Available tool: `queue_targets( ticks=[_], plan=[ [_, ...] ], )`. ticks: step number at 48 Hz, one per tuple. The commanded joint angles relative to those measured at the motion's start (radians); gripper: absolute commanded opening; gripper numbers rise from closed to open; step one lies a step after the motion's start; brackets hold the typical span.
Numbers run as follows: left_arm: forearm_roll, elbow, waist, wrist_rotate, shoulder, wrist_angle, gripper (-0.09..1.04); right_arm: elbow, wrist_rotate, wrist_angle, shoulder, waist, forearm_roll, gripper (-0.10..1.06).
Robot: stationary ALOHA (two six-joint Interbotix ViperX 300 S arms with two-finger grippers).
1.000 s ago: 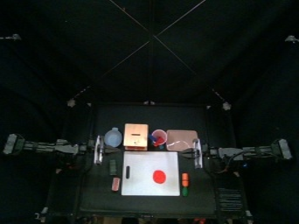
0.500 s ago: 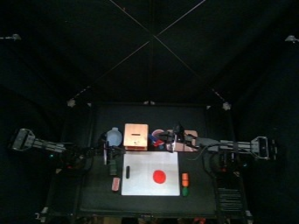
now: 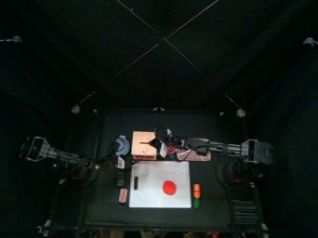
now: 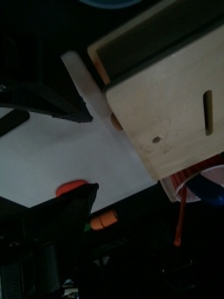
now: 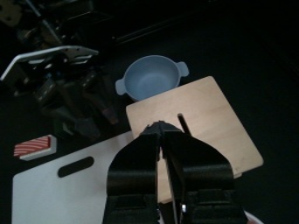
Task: Get the cutter from the drawer then cut the dough then place the extra dough in the bowl
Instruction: Open the drawer
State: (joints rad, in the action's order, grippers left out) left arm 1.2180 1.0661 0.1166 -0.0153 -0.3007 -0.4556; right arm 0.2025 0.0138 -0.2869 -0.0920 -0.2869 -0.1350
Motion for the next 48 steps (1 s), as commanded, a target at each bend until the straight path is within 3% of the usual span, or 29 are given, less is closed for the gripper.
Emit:
queue_targets(
  ticks=[1,13,36,48],
  plan=[
    [0.018,-0.060,-0.012,0.002,0.060,-0.003,0.92,-0.107,-0.005,-0.104,-0.048,-0.014,0.011,0.03],
    [0.110,-0.097,-0.043,-0.060,0.147,-0.011,0.92,-0.227,0.002,-0.267,-0.178,-0.015,0.094,0.03],
    [0.115,-0.169,-0.092,-0.072,0.259,0.005,0.90,-0.245,-0.002,-0.333,-0.221,-0.012,0.097,0.03],
    [0.160,-0.170,-0.095,-0.072,0.281,0.029,0.73,-0.244,0.000,-0.331,-0.221,-0.012,0.097,0.03]
  ],
)
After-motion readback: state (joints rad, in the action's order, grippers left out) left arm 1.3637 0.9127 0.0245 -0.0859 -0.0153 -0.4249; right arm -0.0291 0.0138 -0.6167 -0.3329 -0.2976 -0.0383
